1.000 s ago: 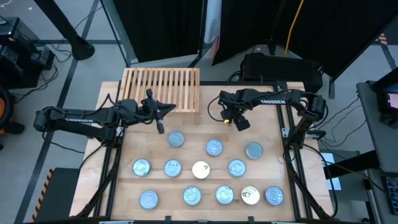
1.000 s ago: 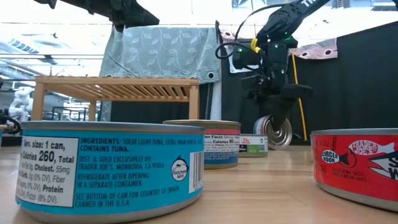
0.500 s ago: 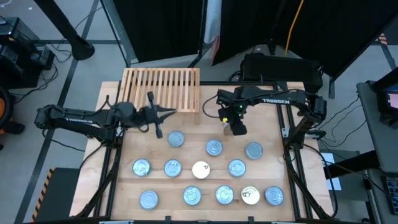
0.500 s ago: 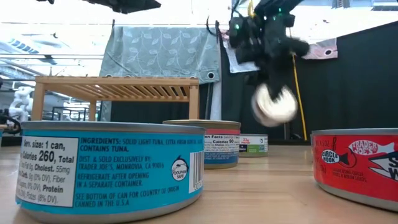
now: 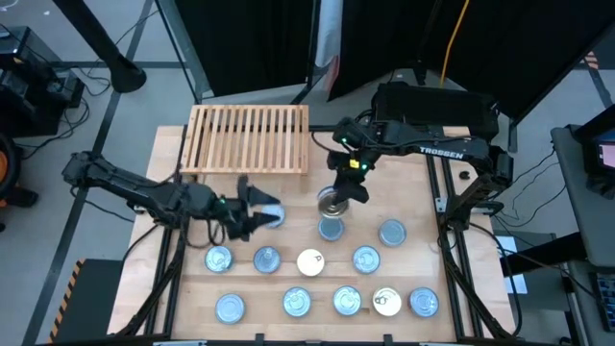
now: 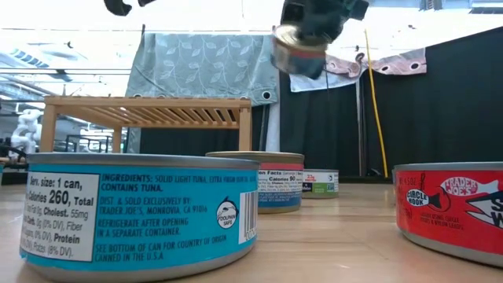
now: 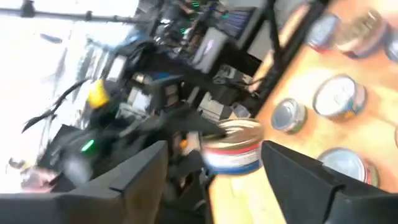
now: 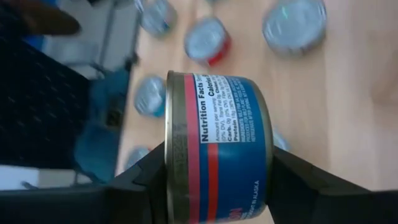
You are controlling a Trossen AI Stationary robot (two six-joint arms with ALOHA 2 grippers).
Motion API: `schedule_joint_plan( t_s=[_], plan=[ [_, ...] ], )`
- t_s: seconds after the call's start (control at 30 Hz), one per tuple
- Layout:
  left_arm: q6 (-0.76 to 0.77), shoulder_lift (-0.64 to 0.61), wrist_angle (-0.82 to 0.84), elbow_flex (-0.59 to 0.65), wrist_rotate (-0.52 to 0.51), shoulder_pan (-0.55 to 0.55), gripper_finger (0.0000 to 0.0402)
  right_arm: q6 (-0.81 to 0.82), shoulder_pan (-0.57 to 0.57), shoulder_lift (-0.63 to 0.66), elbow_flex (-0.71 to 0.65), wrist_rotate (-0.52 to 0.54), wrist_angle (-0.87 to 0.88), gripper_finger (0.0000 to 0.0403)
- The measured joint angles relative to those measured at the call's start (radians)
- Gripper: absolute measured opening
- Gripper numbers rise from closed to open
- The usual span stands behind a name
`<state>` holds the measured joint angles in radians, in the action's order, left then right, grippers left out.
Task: Stack canned seafood by type on shelf
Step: Put the top right blue can on the shelf
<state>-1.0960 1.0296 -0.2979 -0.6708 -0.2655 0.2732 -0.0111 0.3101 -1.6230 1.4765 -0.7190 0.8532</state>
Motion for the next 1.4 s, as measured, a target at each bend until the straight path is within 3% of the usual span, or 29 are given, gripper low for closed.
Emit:
schedule_joint_plan(
  t_s=[0.23,0.33,0.5,0.57,0.63,0.83,0.97,1.2,1.4],
  plan=[
    [-0.074,0.158,-0.190,0.000,-0.195,0.049,0.0294,0.144,0.003,0.000,0.000,-0.093,-0.307,0.0183],
    [-0.070,0.193,-0.329,0.001,-0.340,0.079,0.0294,0.169,0.004,0.001,0.001,-0.096,-0.412,0.0186],
    [0.191,0.186,-0.624,0.001,-0.603,0.110,0.0294,0.154,0.004,0.001,0.002,-0.093,-0.578,0.0187],
    [0.336,0.150,-0.651,0.001,-0.685,0.114,0.0294,0.129,0.004,0.001,0.002,-0.074,-0.634,0.0185],
    [0.489,0.098,-0.607,0.001,-0.705,0.114,0.0294,0.094,0.002,0.001,0.002,-0.035,-0.679,0.0184],
    [0.968,-0.094,-0.234,-0.029,-0.529,0.067,0.0294,0.034,0.002,0.001,0.002,0.044,-0.812,0.0187],
    [1.158,-0.174,0.055,-0.125,-0.380,-0.029,0.0294,0.036,0.002,0.001,0.002,0.080,-0.881,0.0187],
    [1.273,-0.184,0.307,-0.273,-0.066,-0.211,0.0294,0.078,0.002,-0.001,0.002,0.163,-1.007,0.0187],
    [1.222,-0.152,0.363,-0.287,0.048,-0.275,0.0307,0.094,0.002,-0.006,0.002,0.173,-1.067,0.0187]
  ],
)
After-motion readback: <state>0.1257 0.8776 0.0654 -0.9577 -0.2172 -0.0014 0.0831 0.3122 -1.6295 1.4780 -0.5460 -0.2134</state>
